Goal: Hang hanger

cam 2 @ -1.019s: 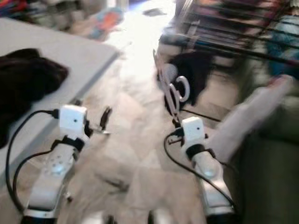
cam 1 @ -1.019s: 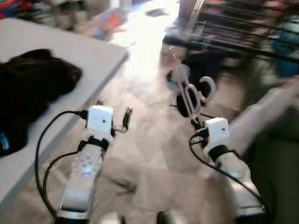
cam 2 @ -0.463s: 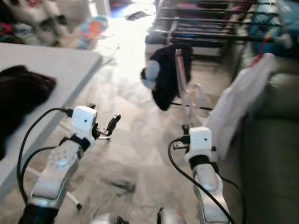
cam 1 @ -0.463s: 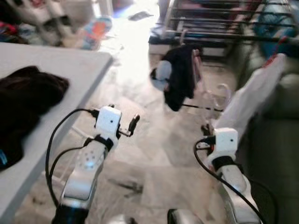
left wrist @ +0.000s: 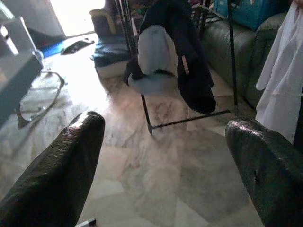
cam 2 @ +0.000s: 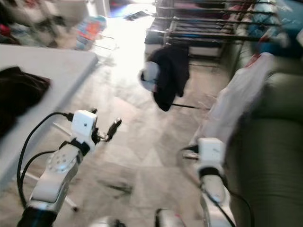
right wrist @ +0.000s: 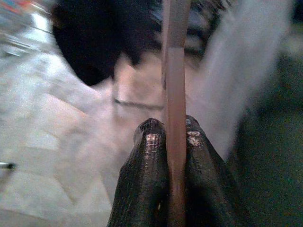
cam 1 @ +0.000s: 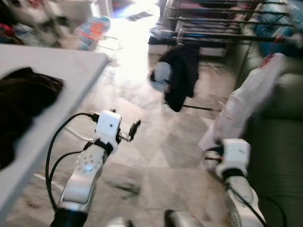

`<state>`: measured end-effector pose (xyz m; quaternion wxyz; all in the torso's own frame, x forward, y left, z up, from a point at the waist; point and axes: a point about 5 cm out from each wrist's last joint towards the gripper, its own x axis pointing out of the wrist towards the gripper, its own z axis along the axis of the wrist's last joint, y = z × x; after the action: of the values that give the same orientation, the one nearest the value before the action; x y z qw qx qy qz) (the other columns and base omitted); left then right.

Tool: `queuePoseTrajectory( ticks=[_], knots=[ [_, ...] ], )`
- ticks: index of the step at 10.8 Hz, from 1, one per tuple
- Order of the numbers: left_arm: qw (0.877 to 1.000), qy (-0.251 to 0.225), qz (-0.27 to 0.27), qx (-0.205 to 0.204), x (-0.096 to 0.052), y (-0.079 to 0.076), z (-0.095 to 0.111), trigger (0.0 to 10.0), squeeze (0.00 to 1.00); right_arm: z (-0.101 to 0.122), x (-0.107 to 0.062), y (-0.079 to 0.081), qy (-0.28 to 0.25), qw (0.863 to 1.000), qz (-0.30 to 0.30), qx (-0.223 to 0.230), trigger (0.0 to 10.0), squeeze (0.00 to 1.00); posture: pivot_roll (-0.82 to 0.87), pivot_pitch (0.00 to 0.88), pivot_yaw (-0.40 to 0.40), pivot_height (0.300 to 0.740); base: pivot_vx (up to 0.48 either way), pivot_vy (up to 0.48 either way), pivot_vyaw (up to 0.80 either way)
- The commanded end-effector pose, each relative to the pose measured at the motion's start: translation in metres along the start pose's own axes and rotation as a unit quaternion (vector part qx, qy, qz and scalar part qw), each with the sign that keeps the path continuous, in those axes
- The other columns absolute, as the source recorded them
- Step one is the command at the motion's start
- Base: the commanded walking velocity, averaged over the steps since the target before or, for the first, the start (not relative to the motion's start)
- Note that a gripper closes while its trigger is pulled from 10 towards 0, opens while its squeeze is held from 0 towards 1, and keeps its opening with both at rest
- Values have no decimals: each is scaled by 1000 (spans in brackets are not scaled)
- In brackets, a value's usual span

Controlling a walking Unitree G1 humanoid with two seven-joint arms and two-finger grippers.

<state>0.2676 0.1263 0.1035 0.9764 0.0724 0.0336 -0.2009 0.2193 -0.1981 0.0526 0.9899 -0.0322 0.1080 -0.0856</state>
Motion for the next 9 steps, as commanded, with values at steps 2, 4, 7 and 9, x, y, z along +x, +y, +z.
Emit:
queuePoseTrajectory(
  ticks=[2,4,7,9],
  knots=[
    [1000,-6,11,-10,-5,1,2,10000,0,4,7,3,2,1000,-6,25,10000,0,-94,31,40,740,0,232,-400],
    [1000,-9,-2,-20,-4,-9,2,10000,0,7,10,4,1,1000,-2,29,10000,0,-101,44,18,740,0,463,-800],
    [1000,-9,-10,-25,0,-18,2,10000,0,13,16,1,-1,999,-6,32,10000,0,-108,46,6,740,0,300,-800],
    [999,-19,-21,-20,3,-21,5,10000,0,16,22,0,-3,999,-8,32,10000,0,-108,39,-2,740,0,0,-800]
  ],
)
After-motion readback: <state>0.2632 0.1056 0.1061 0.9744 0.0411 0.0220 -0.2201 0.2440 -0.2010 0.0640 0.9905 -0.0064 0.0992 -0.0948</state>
